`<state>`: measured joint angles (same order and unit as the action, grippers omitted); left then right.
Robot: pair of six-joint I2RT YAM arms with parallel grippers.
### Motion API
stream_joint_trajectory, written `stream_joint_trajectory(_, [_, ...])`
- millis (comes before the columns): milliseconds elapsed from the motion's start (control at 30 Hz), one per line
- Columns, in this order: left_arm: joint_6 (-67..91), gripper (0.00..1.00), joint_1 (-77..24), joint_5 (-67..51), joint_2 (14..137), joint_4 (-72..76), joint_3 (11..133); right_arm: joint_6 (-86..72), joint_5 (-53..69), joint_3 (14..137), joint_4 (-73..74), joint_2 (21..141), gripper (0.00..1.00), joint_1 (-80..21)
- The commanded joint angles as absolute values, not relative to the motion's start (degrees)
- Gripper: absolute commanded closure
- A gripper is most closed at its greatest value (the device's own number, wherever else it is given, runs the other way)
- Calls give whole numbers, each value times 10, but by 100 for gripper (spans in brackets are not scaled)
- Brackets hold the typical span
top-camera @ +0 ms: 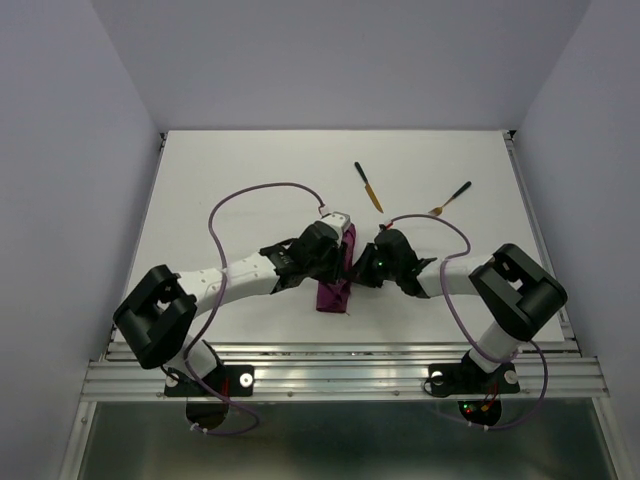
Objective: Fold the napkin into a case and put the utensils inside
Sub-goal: Smooth out the smaller rectangle-folded napkin at the center of the board.
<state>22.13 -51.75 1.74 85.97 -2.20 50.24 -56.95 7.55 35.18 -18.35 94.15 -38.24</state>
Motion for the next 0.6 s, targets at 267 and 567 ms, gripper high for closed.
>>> stream_joint_trajectory(267, [255,100,-475,-81,809,31,445,-562,75,370,-179,962,99,-385])
stream_joint_trajectory(567, [317,100,-475,-58,797,43,413,-549,86,353,-154,928,51,-385])
